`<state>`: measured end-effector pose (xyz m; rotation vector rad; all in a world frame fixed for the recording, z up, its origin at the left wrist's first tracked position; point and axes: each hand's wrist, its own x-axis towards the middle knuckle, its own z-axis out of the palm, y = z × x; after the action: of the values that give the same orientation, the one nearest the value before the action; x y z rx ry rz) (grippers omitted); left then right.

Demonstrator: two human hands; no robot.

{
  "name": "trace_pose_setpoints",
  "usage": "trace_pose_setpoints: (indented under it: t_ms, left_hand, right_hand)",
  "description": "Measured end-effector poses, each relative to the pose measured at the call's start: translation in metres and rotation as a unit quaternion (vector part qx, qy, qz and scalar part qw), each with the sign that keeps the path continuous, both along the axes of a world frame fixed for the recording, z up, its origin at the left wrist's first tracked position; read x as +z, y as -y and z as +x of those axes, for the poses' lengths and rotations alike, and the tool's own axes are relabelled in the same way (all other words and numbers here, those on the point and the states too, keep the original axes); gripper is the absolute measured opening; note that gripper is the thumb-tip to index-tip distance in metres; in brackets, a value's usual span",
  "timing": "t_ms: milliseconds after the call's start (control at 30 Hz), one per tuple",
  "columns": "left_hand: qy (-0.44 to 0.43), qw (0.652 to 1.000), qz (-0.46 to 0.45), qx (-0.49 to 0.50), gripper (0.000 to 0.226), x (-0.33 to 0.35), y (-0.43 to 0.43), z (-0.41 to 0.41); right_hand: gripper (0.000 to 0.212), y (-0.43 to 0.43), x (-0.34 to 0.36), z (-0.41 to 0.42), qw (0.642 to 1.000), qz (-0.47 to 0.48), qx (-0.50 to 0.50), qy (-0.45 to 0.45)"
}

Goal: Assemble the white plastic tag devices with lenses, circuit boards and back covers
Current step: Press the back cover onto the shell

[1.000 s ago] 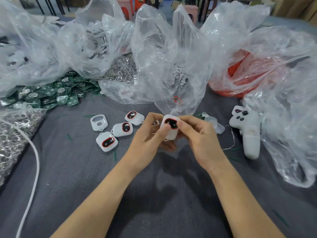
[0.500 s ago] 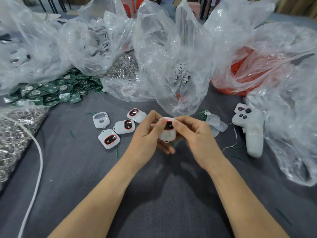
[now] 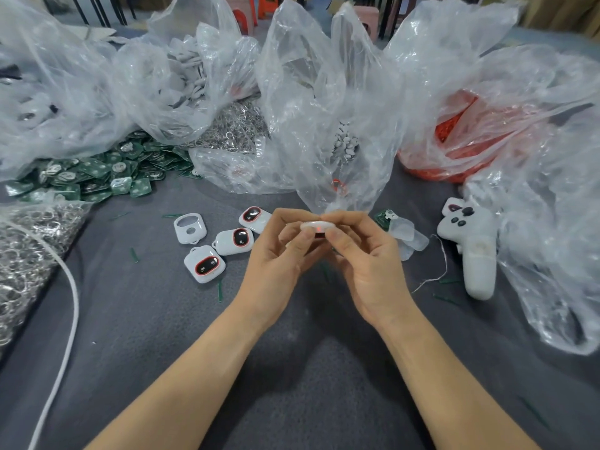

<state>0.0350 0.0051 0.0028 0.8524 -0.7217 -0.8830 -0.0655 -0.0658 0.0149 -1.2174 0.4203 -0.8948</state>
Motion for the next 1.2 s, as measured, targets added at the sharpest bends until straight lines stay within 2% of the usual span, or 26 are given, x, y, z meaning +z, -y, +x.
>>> trace_pose_setpoints:
  t_ms: [200, 300, 367, 433, 533, 633, 700, 767, 833, 967, 1067, 1200]
  left_hand:
    - [0.011, 1.0, 0.005, 0.017, 0.004, -0.003, 0.001, -0.001]
    - [-0.027, 0.999, 0.019, -0.034, 0.002, 0.0, 0.002, 0.003]
    - [-0.082, 0.993, 0.026, -0.083, 0.002, 0.003, 0.002, 0.005]
    - [-0.134, 0.981, 0.038, -0.136, 0.01, 0.007, 0.001, 0.006]
    - [-0.149, 0.969, 0.09, -0.173, 0.019, 0.011, 0.0, 0.005]
    - [-0.104, 0.971, 0.169, -0.135, 0.042, 0.008, 0.003, 0.002]
    - [-0.089, 0.977, 0.175, -0.084, 0.046, 0.006, 0.005, 0.0]
    - [-0.018, 0.988, 0.154, -0.021, 0.035, 0.003, 0.005, -0.002]
    - [0.108, 0.985, 0.126, 0.037, 0.019, -0.001, 0.003, -0.002]
    - [0.296, 0.942, 0.129, 0.091, 0.006, -0.005, 0.0, 0.002]
    - [0.327, 0.933, 0.119, 0.095, 0.003, -0.003, -0.001, 0.004]
    - [0.375, 0.912, 0.102, 0.129, 0.014, -0.004, -0.001, 0.004]
  right_hand:
    - [0.01, 0.0, -0.004, 0.002, 0.999, -0.018, -0.033, -0.011]
    - [0.01, 0.002, -0.005, 0.0, 0.998, -0.028, -0.038, -0.032]
    - [0.01, 0.007, -0.004, -0.004, 1.0, 0.007, -0.003, -0.029]
    - [0.017, 0.013, -0.002, -0.007, 0.997, 0.05, 0.041, -0.031]
    - [0.037, 0.015, -0.002, -0.009, 0.991, 0.032, 0.089, -0.093]
    - [0.038, 0.008, -0.002, -0.005, 0.989, 0.036, 0.087, -0.117]
    - [0.023, 0.004, -0.003, -0.002, 0.991, 0.016, 0.033, -0.126]
    - [0.008, 0.002, -0.003, -0.001, 0.989, -0.032, -0.039, -0.139]
    - [0.007, 0.004, -0.002, -0.002, 0.982, -0.077, -0.08, -0.151]
    - [0.013, 0.005, -0.002, -0.006, 0.973, -0.132, -0.081, -0.168]
    - [0.016, 0.002, 0.0, -0.007, 0.984, -0.099, -0.059, -0.138]
    - [0.008, 0.003, -0.001, -0.008, 0.989, -0.062, -0.055, -0.125]
